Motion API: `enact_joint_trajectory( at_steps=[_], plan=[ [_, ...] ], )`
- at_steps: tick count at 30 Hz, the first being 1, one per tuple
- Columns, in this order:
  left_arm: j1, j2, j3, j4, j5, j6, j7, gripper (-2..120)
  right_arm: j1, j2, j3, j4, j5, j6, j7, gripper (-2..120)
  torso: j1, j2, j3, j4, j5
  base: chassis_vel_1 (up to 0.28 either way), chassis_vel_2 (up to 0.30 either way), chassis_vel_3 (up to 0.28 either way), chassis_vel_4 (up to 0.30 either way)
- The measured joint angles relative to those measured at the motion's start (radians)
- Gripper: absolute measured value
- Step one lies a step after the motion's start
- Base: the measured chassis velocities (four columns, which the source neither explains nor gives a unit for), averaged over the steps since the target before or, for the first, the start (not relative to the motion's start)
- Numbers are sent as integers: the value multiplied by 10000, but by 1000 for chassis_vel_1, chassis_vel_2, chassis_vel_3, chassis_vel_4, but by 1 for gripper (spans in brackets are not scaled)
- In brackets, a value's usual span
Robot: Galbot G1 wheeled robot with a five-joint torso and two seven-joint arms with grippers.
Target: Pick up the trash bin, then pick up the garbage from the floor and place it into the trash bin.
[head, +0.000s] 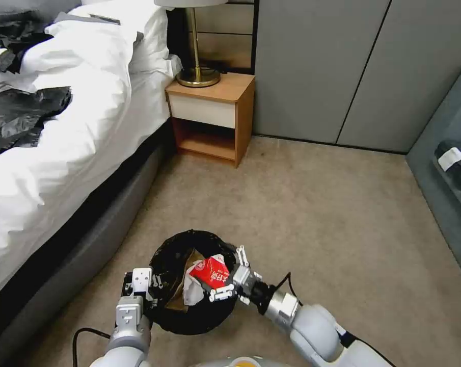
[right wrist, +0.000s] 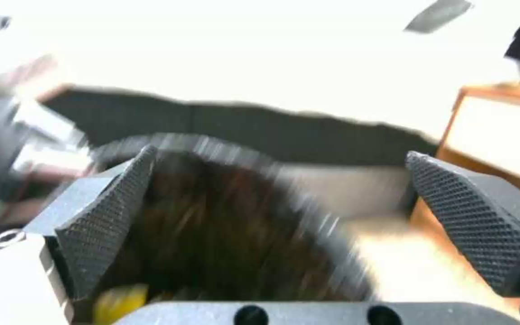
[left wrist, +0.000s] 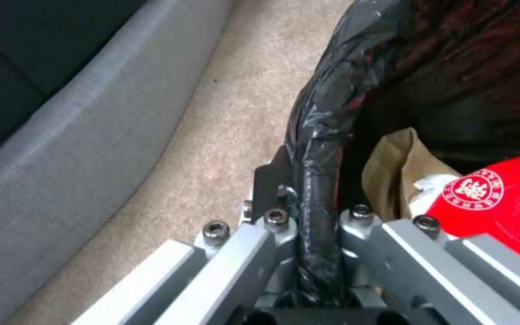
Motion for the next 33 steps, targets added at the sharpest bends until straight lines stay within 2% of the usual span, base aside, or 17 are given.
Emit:
enact_joint_trajectory(
  at_steps=[3,6,9,10,13,14,16,23,33],
  plan=[
    [1,0,-8,44,0,-5,0,0,124,164,133,297,16,2,218,100,0,0,0,0,0,0,0,0,0],
    [-15,4,-58,121,-13,-18,0,0,81,351,421,947,50,-8,603,100,0,0,0,1,0,0,0,0,0],
    [-65,9,-144,204,-89,-58,1,0,-550,609,1039,2158,-150,-72,1290,100,0,0,0,0,0,0,0,0,0],
    [-65,9,-144,204,-89,-58,1,0,-550,609,1039,2158,-150,-72,1290,100,0,0,0,0,0,0,0,0,0],
    [-81,34,-231,224,-215,-135,28,0,-1512,1236,2242,2721,-1102,111,1980,100,0,0,-1,-4,-2,0,0,0,0],
    [-81,34,-231,224,-215,-135,28,0,-1512,1236,2242,2721,-1102,111,1980,100,0,0,-1,-4,-2,0,0,0,0],
    [-70,37,-285,208,-319,-166,27,0,-2287,1750,3079,2880,-1366,356,2357,100,0,0,0,-4,0,0,0,0,0],
    [-46,14,-275,89,-416,-205,7,0,-3256,2200,3998,2379,-1228,981,2622,100,-1,0,-1,-2,1,0,0,0,0],
    [154,-31,-226,-83,-372,-232,0,0,-3408,2259,4152,1937,-912,1115,2779,100,-1,0,0,-1,0,0,0,0,0]
  ],
)
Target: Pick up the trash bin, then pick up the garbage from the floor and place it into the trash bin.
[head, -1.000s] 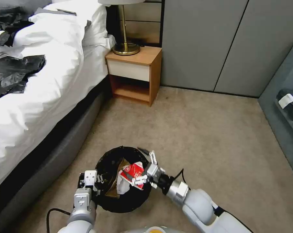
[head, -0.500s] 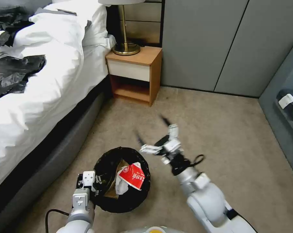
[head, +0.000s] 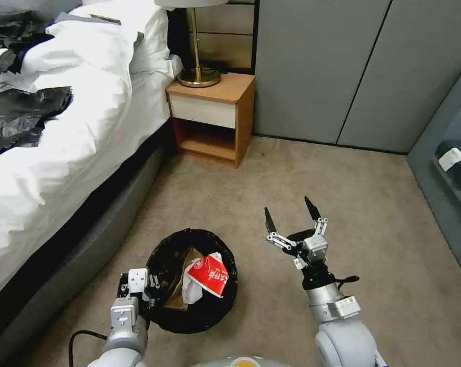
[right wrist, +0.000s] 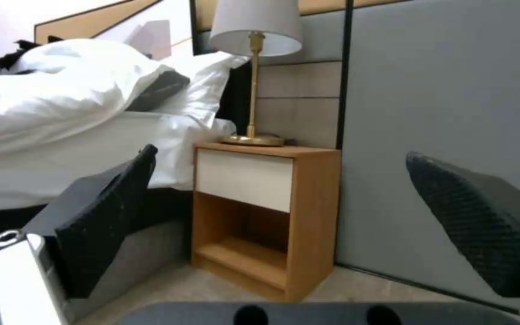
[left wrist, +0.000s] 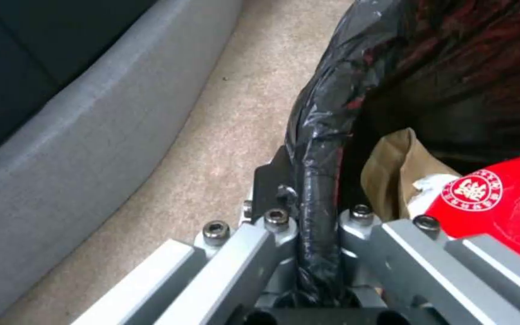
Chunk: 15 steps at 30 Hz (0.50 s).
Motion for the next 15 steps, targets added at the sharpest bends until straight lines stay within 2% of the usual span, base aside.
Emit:
enact_joint_trajectory(
  at_steps=[15],
  plan=[
    [194,-17,-17,-185,67,-149,-13,0,-213,-314,-114,-39,47,-539,344,100,0,0,0,0,0,67,71,62,67]
  ],
)
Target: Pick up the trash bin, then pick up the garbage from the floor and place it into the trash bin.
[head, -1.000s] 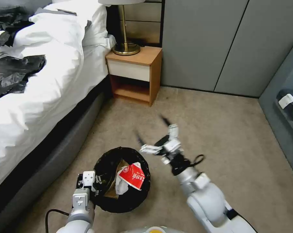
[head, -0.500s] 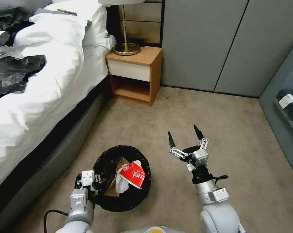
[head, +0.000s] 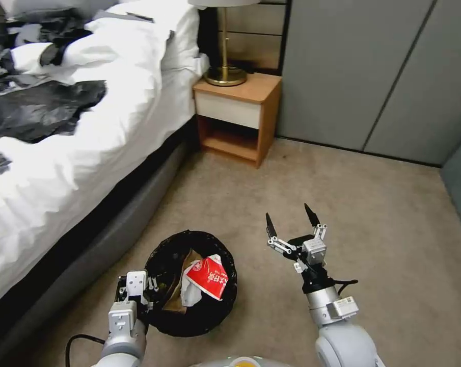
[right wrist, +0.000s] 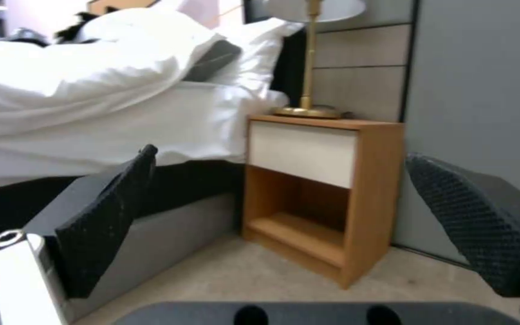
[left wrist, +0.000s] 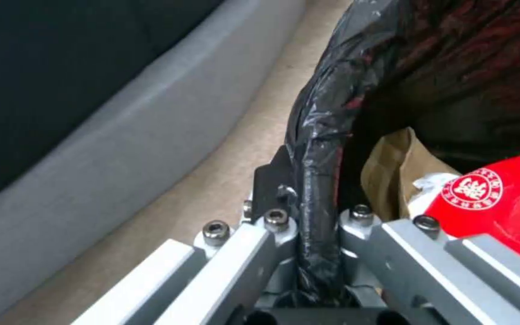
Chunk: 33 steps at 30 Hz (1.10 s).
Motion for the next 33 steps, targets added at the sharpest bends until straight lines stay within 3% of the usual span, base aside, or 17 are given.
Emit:
enact_joint_trajectory(
  at_steps=[33],
  plan=[
    [74,-46,70,-228,100,106,-33,0,263,-274,-43,145,-42,-431,-35,100,0,0,0,-1,-1,120,118,122,123]
  ],
)
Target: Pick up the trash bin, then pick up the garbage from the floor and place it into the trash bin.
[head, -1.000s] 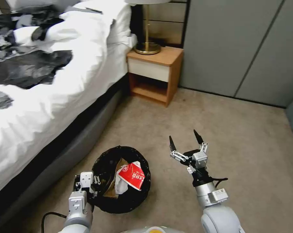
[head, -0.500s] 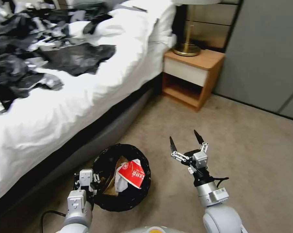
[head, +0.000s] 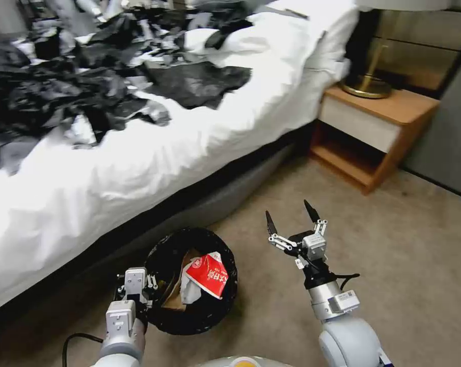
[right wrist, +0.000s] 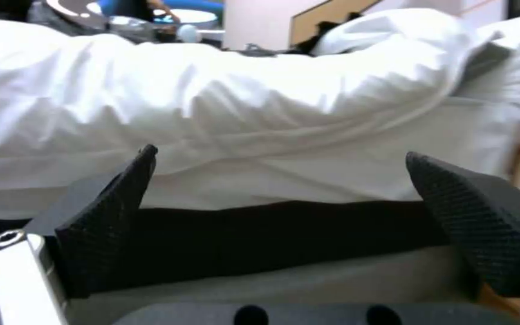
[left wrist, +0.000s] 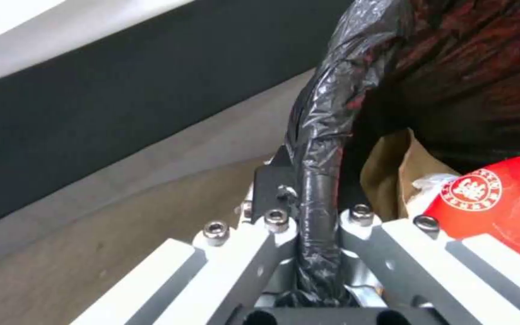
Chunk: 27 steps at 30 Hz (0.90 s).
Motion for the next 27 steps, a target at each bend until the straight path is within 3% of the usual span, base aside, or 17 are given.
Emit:
enact_joint_trajectory(
  at_steps=[27],
  plan=[
    [-30,10,29,144,-22,-62,7,0,-11,72,-119,58,-201,-172,28,100,1,0,0,1,1,120,128,128,124]
  ],
)
